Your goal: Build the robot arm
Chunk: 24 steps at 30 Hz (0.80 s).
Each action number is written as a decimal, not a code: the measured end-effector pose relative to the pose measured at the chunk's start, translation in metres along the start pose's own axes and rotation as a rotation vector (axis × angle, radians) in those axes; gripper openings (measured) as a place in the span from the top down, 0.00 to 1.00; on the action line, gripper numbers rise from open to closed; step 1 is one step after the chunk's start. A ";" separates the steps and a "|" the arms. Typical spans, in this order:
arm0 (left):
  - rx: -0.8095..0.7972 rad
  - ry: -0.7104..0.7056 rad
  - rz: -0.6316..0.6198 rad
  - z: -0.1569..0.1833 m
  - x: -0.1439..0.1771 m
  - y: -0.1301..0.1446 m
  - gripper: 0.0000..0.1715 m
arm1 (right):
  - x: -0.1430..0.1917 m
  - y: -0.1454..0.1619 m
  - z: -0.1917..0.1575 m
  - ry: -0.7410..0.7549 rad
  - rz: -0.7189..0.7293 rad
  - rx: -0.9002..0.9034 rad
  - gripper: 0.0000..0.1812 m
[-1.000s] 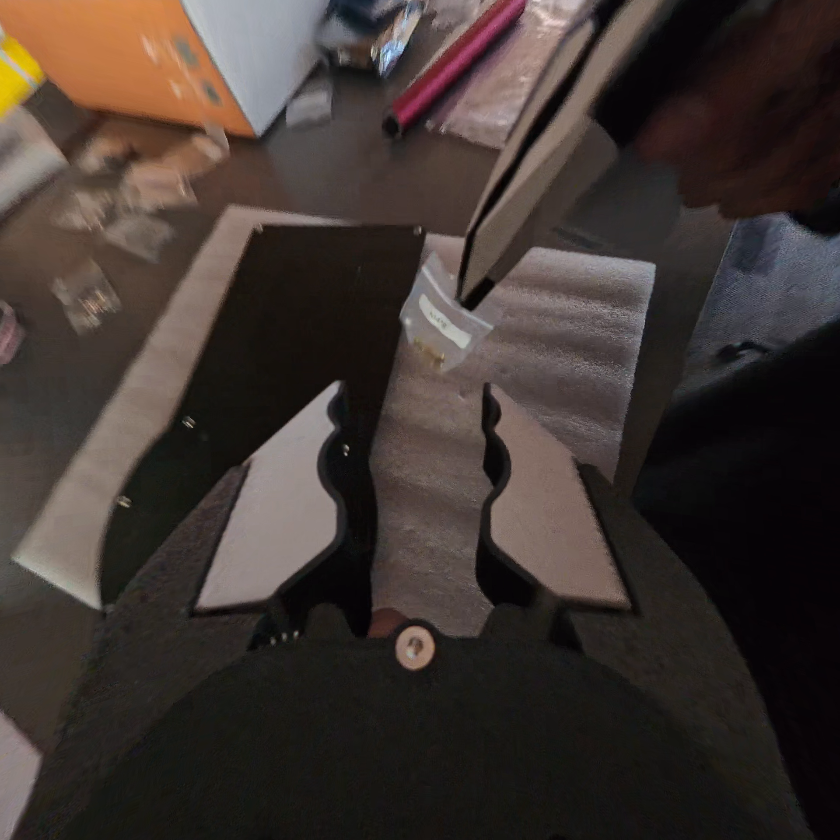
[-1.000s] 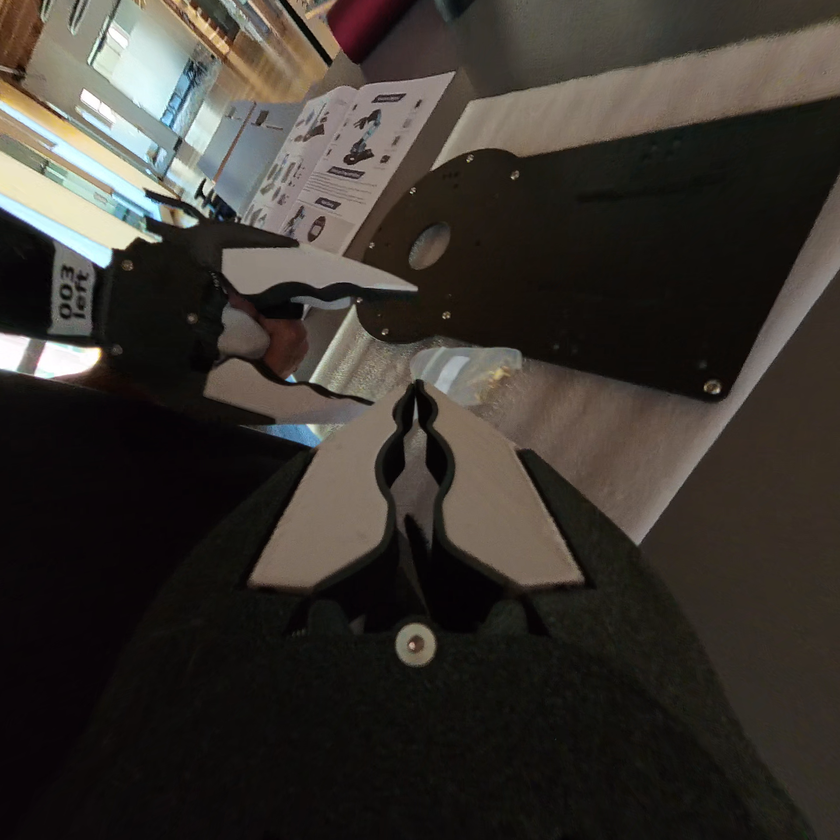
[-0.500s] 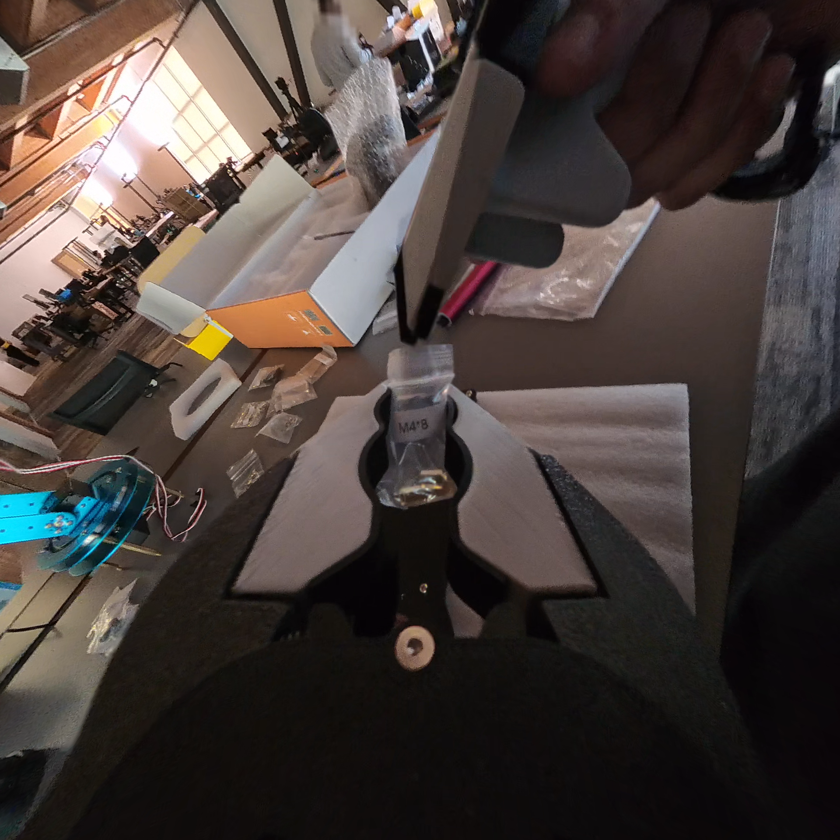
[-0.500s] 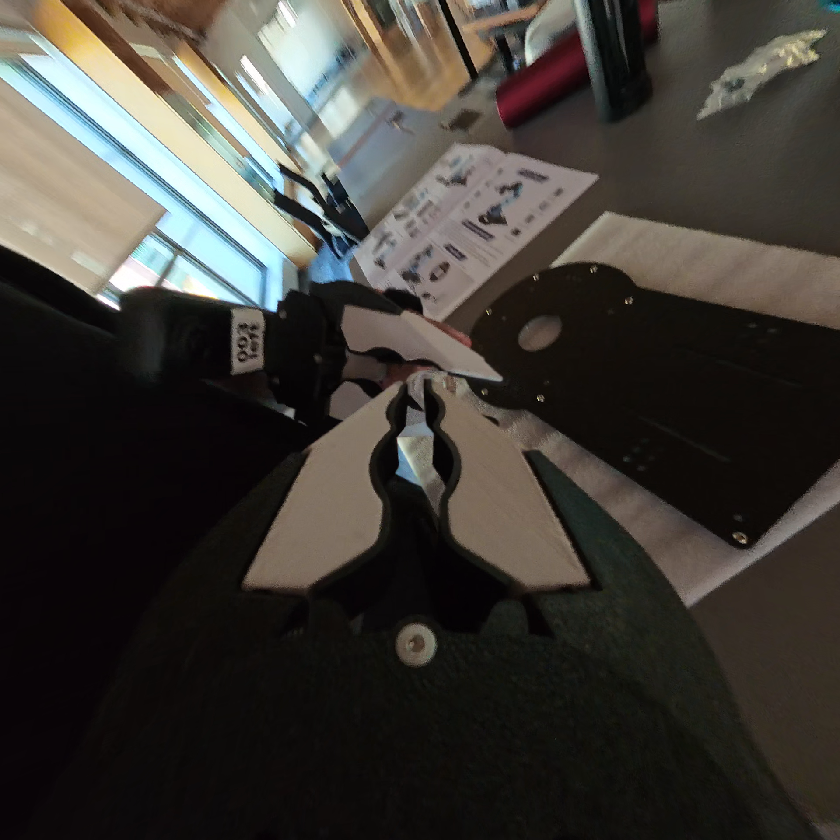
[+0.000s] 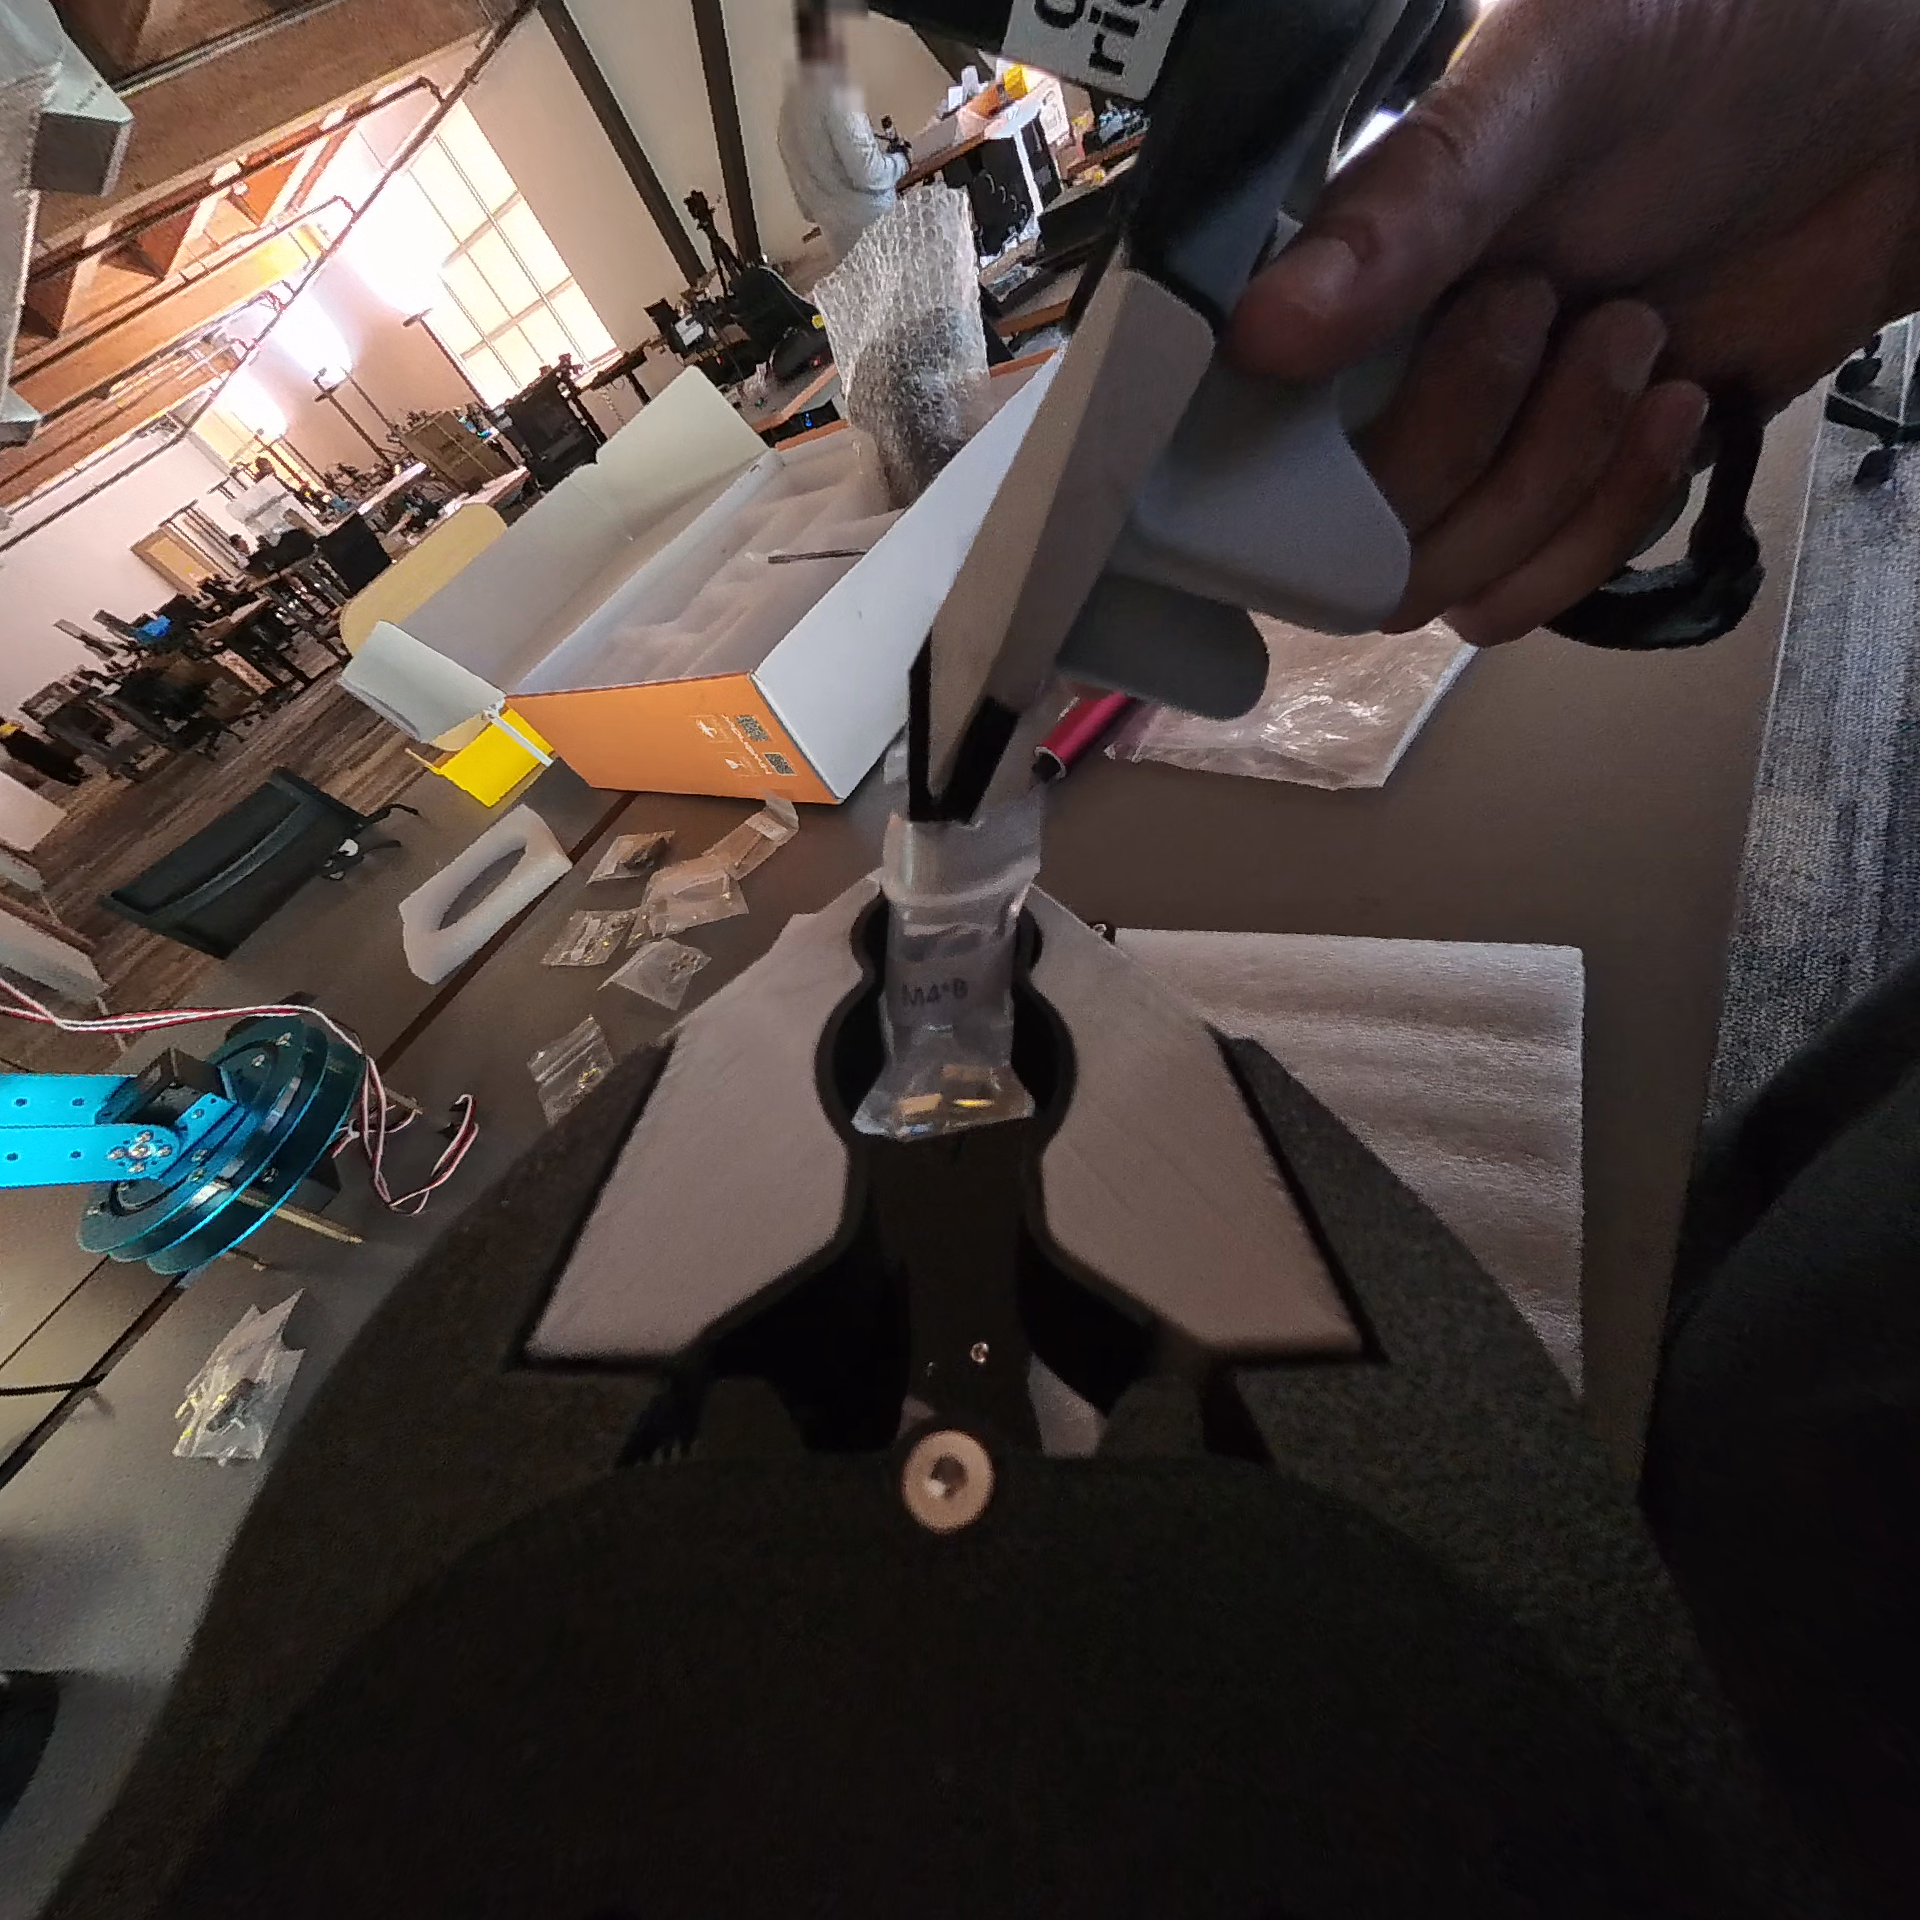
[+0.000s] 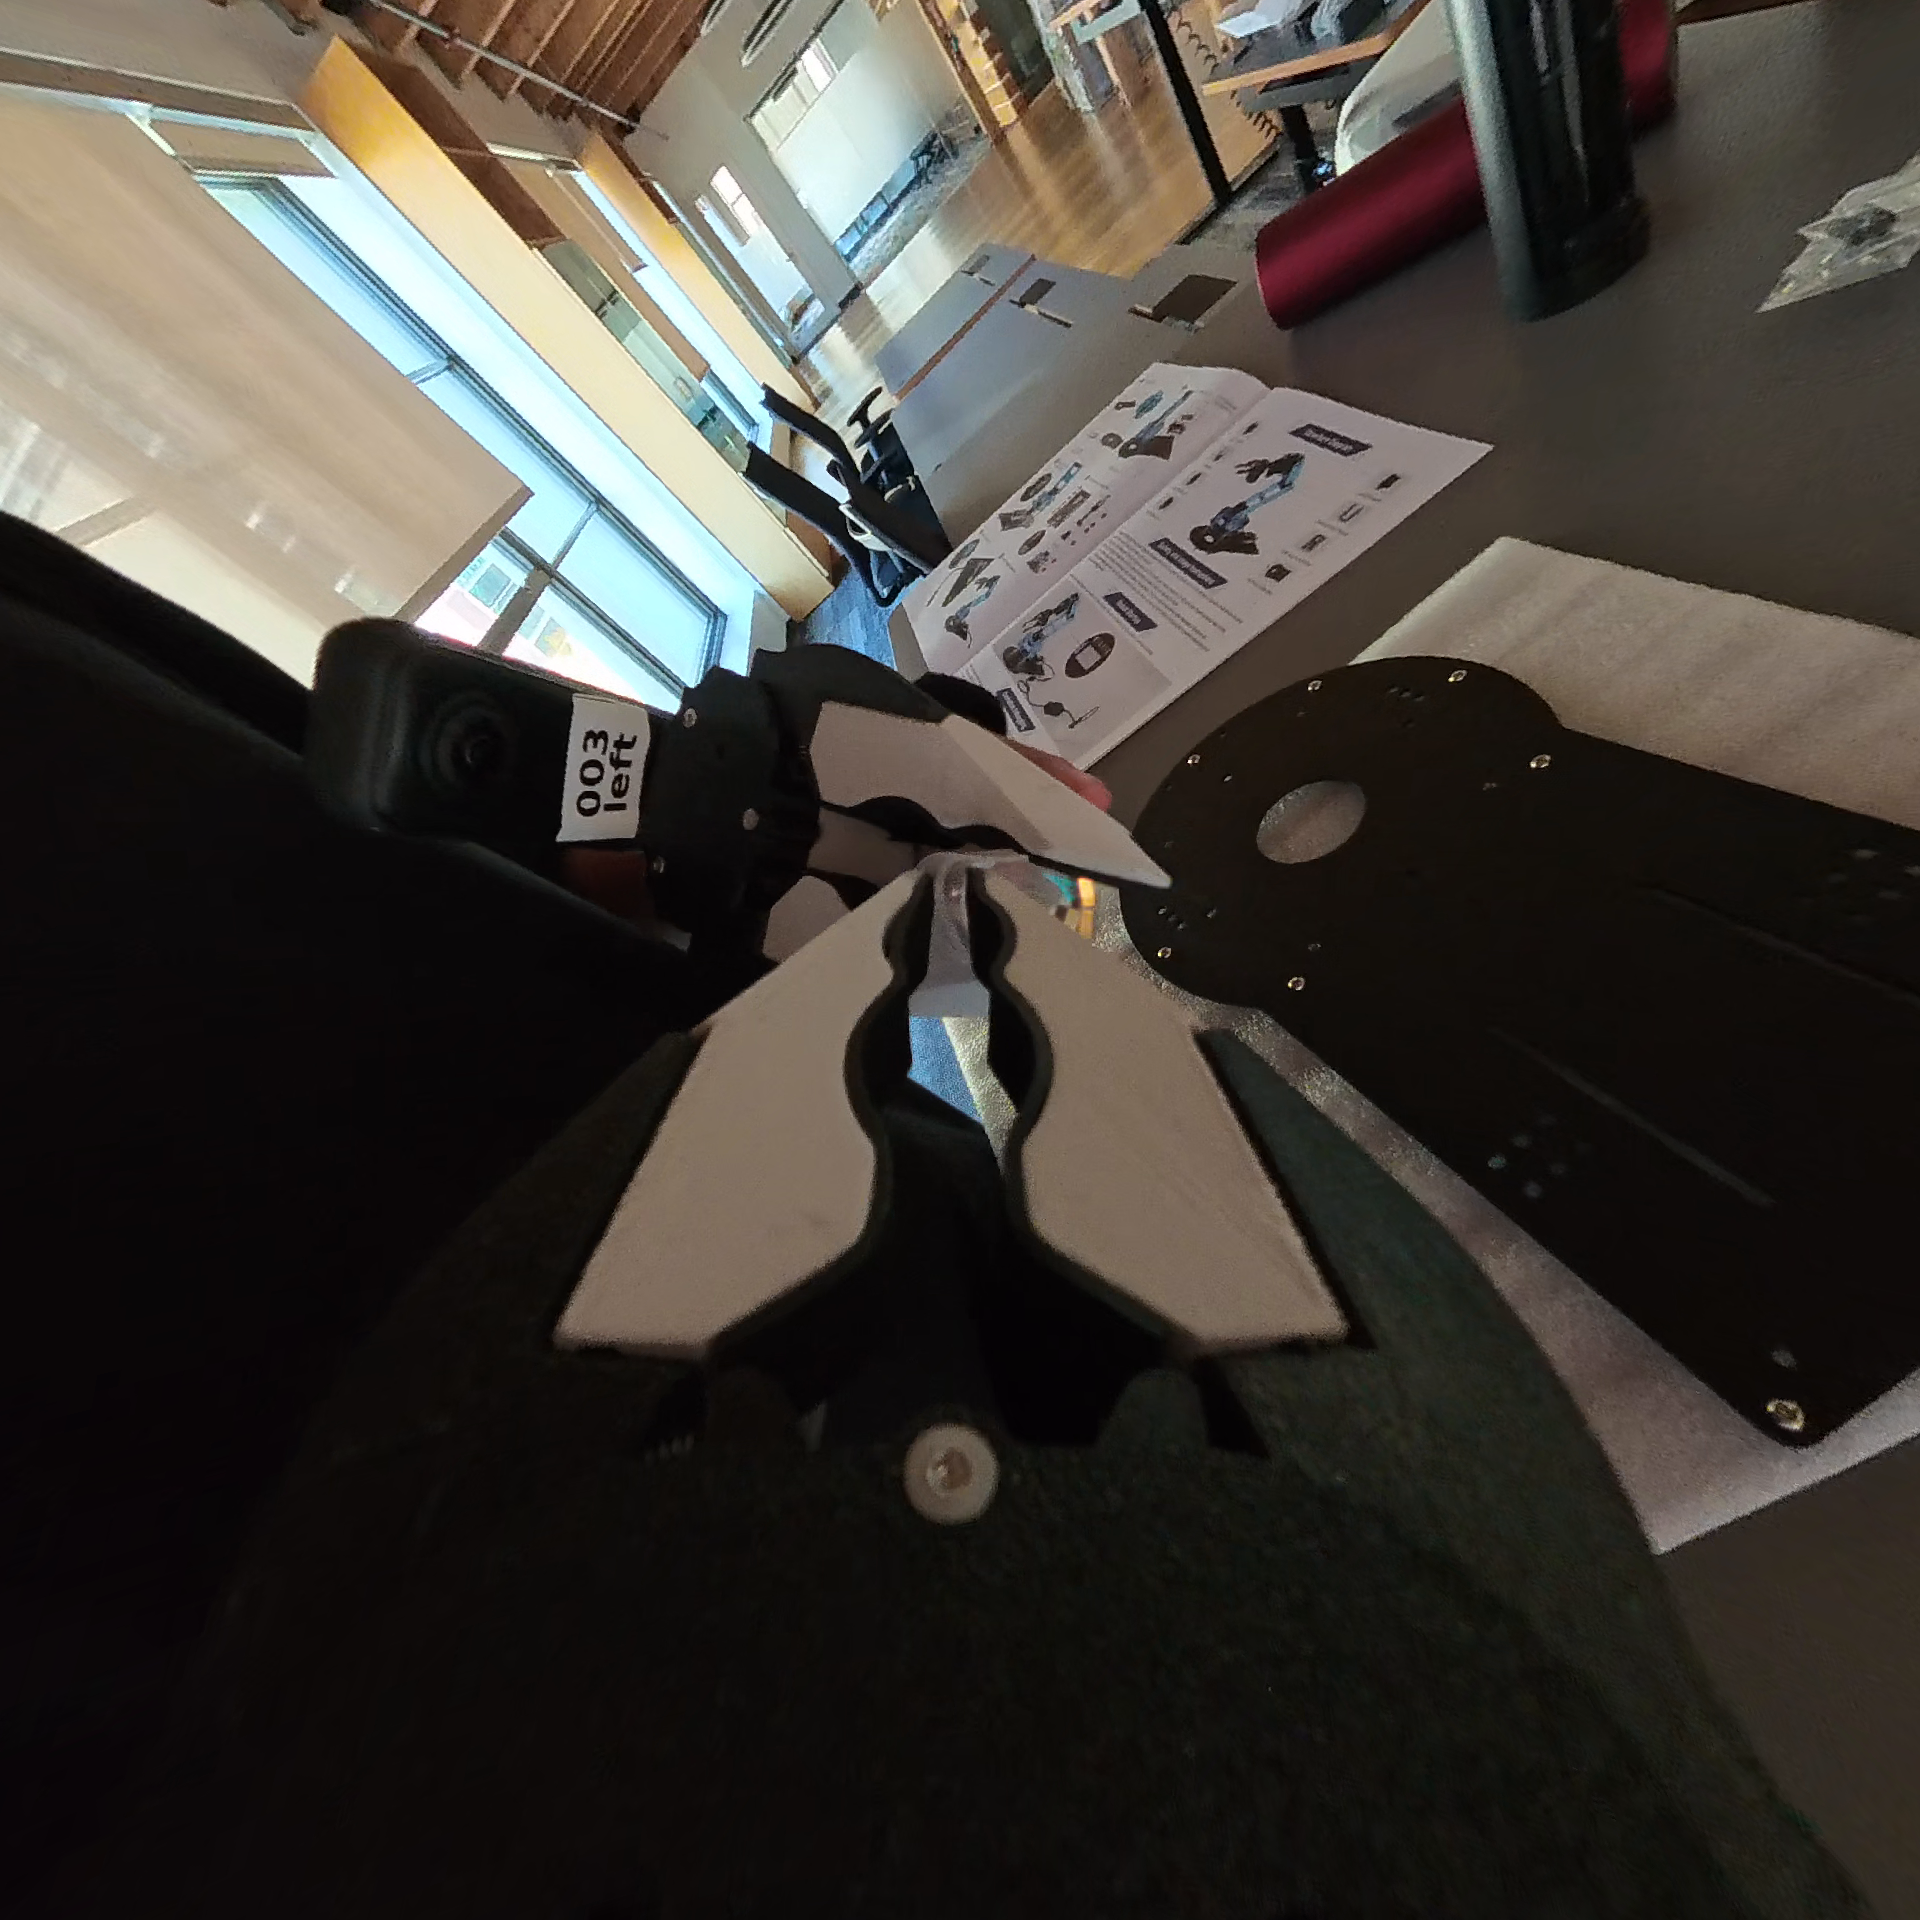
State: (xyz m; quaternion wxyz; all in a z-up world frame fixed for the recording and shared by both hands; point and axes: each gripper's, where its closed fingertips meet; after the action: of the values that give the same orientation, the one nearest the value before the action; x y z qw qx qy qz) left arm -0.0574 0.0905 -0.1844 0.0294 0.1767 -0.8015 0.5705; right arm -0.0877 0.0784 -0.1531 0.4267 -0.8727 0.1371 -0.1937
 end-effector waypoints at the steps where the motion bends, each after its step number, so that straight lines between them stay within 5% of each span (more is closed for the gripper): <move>1: 0.002 0.001 -0.005 0.000 0.000 0.001 0.90 | -0.001 0.001 0.000 -0.003 -0.006 -0.003 0.96; 8: -0.026 0.001 -0.022 0.001 -0.003 0.005 0.91 | -0.009 0.011 0.001 -0.037 -0.041 -0.028 0.99; 12: 0.000 -0.005 -0.084 -0.001 -0.005 0.016 0.82 | -0.007 0.014 0.014 0.032 -0.030 -0.060 1.00; 15: 0.182 0.032 -0.132 -0.001 0.001 0.026 0.75 | 0.001 0.025 0.033 0.178 -0.070 -0.016 1.00; 21: 0.713 0.140 -0.205 0.022 0.013 0.037 0.84 | 0.013 0.069 0.065 0.517 -0.329 0.247 1.00; 24: 1.001 0.238 -0.234 0.035 0.010 0.041 0.86 | 0.002 0.087 0.064 0.533 -0.374 0.295 1.00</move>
State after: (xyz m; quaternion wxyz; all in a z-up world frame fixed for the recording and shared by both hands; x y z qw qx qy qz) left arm -0.0742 0.0677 -0.2309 0.0955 0.1913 -0.3968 0.8926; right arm -0.0629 0.0698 -0.2582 0.4547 -0.7305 0.0522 -0.5069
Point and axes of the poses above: each gripper's, where its closed fingertips meet, x back along the fingers, y out of its underside, z = x × y across the jaws, and after that the axes turned 4 degrees about x, right-handed
